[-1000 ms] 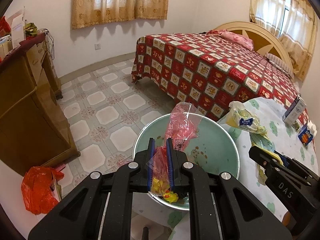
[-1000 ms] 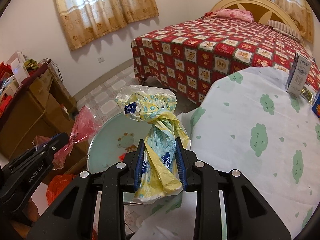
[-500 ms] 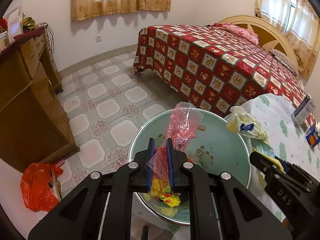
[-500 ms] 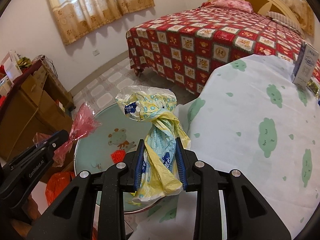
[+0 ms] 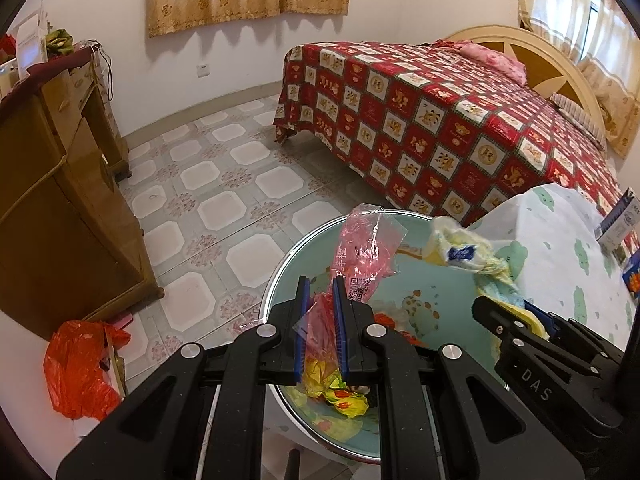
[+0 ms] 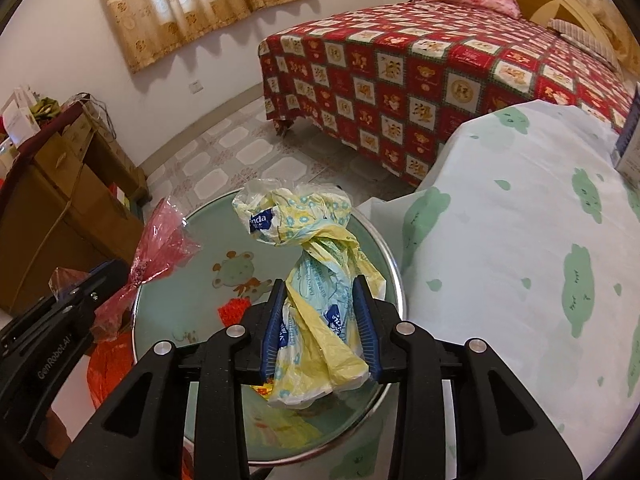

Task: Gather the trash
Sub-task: 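Open both tools to drop the pink and yellow bags into the bin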

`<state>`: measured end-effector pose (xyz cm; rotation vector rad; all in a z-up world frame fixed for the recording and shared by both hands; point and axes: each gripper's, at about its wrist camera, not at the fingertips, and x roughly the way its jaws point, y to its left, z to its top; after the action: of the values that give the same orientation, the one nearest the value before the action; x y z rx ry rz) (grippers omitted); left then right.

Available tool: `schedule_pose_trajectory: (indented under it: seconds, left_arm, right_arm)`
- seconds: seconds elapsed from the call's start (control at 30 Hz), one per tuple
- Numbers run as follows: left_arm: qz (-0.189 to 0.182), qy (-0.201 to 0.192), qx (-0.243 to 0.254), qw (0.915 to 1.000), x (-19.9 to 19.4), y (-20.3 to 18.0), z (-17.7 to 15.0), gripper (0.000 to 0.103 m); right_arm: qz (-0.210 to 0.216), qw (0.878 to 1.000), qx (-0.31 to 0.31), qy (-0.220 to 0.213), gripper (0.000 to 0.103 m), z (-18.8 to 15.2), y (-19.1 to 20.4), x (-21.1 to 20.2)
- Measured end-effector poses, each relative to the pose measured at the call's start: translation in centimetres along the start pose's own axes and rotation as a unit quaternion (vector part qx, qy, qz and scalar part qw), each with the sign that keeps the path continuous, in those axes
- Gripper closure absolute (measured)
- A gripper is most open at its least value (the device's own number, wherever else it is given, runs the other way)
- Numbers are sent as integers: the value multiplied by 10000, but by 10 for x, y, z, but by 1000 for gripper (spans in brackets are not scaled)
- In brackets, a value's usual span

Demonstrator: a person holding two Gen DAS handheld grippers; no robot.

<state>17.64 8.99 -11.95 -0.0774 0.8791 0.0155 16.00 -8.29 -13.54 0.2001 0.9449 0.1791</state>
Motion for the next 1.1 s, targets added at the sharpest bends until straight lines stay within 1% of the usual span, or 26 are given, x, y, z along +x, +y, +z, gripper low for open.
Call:
schedule_pose_trajectory:
  seconds: [0.13, 0.2, 0.3, 0.43, 0.57, 0.7, 0.93, 0.97, 1.0, 1.03, 1.07, 1.1]
  left_arm:
    - [-9, 49, 16, 10000, 4, -2, -1, 92]
    - [-15, 64, 25, 10000, 6, -4, -1, 92]
    - [-14, 77, 53, 10000, 8, -7, 0, 92]
    - [-57, 133, 135, 9998, 15, -18, -2, 92]
    - [-77, 245, 211, 9994, 27, -30, -3, 92]
    - [25, 325, 216, 9992, 35, -35, -3, 91]
    - [158, 414, 275, 9986, 38, -38, -2, 88]
    - [177, 441, 303, 9984, 38, -40, -2, 85]
    - [235, 458, 331, 9981, 37, -40, -3, 74]
    - [285, 435, 331, 9981, 36, -40, -3, 68]
    - [314, 391, 332, 9982, 33, -40, -4, 60]
    - [324, 358, 347, 9982, 30, -40, -4, 57]
  right_arm:
    - [158, 9998, 3, -90, 62, 1, -1, -1]
    - [174, 9998, -19, -137, 62, 1, -1, -3]
    - [8, 9995, -26, -307, 62, 1, -2, -11]
    - [-216, 9984, 117, -516, 62, -2, -14, -25]
    - [-267, 9976, 289, -563, 62, -2, -28, -34]
    - [-239, 9968, 439, -625, 62, 0, -39, -44]
    - [-208, 9962, 537, -661, 62, -3, -44, -55]
    - [-197, 9962, 544, -649, 62, -3, -44, -55]
    - [-184, 9962, 554, -644, 61, -2, -44, -56]
    - [-176, 9962, 565, -647, 57, -2, -44, -57]
    - [-188, 9957, 599, -683, 49, -2, -44, -60]
    - [-201, 9953, 615, -718, 46, -3, -43, -62]
